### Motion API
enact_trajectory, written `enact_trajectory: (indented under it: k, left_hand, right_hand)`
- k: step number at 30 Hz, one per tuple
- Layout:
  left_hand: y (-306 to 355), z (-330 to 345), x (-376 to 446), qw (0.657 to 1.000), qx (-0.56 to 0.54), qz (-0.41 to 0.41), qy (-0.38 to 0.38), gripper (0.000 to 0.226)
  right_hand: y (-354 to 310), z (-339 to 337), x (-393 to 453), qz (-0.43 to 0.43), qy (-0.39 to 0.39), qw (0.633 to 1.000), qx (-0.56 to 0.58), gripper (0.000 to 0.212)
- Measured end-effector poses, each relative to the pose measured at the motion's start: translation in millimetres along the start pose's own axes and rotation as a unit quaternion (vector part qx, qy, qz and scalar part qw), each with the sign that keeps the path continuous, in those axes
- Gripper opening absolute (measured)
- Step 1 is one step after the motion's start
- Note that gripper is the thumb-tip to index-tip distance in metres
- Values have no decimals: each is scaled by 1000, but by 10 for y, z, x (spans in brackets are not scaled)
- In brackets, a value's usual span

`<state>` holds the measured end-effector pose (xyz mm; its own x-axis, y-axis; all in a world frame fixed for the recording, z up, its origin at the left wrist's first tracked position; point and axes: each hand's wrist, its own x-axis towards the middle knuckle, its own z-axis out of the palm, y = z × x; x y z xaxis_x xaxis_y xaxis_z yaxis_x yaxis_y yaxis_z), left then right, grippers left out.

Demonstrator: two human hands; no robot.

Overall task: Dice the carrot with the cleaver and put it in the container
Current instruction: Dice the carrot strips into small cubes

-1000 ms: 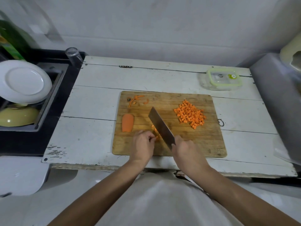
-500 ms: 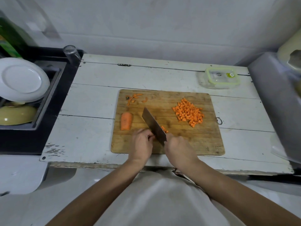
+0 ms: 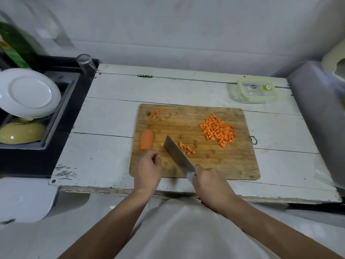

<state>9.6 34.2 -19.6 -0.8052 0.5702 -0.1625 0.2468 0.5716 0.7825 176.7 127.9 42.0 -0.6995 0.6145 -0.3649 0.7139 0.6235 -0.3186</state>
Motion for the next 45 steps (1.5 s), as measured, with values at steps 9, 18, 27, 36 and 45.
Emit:
enact_trajectory:
  k: [9,18,27,36,45]
  left_hand:
    - [85,48,29,999,-25,-12,-23,25]
    - [479,-12,208,995,-98,-35,2,19]
    - [1291,656,303,931,99,178,-305,41]
    - [1529,1232,495,938,174,194,-229,43]
    - [1504,912,498,992,104,56,-52,47]
  right_hand:
    - [314,-149,457,108,90,990,16,21]
    - [823,-510,293,-39,146,976,-157,28]
    - [1577,-644,243,-152,241,915,-285,20]
    - [1890,-619,291,-201,221,922,-248,24]
    - [1954,-743,265,-198,131,953,-188,29]
